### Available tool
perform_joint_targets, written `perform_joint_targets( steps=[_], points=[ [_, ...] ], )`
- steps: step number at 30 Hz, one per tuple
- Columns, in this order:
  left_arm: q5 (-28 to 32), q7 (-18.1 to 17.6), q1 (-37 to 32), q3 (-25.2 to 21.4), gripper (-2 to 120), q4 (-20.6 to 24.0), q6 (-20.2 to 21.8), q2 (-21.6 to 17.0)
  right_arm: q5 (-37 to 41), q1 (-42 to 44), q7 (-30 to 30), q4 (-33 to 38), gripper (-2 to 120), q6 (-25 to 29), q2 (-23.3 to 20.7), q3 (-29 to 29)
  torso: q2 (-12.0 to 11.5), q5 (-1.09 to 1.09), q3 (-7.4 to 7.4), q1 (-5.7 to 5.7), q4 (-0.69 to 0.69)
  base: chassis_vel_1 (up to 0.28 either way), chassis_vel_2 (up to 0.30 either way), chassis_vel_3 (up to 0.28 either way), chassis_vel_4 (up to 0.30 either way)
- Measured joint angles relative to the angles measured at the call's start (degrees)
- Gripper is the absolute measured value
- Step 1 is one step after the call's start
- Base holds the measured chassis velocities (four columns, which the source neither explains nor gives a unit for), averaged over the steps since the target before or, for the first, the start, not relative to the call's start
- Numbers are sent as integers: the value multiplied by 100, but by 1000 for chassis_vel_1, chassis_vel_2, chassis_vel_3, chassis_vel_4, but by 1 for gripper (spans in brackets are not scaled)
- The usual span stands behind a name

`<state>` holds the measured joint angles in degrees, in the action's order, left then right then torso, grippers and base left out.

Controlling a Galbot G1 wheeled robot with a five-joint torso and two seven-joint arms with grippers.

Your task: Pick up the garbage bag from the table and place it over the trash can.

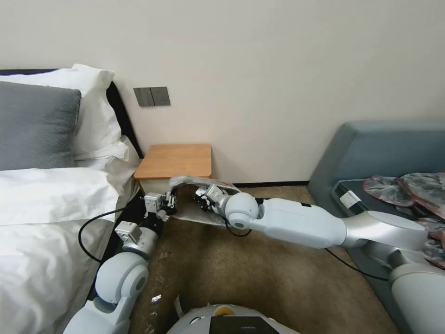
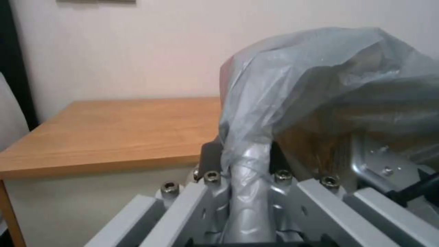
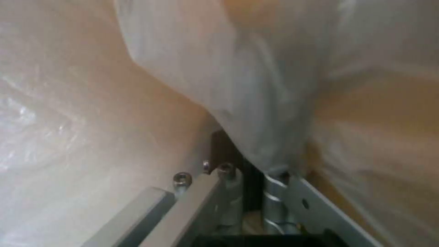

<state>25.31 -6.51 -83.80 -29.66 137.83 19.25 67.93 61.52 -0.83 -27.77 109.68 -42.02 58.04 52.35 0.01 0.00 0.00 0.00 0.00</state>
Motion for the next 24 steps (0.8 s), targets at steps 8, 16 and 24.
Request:
perform_joint_targets(
  steps=[8,16,24],
  points=[
    [-4,15,-26,7,3,41,-2,10,32,-11,-74,-212,0,-1,100,72,0,0,0,0,0,0,0,0,0],
    [-7,36,-48,6,3,66,-2,30,34,-17,-74,-331,0,-3,111,94,0,1,0,0,0,0,0,0,0],
    [-2,48,-34,9,3,-10,0,57,205,-54,-148,-140,0,-4,105,54,0,0,0,0,1,0,0,0,0]
  ],
)
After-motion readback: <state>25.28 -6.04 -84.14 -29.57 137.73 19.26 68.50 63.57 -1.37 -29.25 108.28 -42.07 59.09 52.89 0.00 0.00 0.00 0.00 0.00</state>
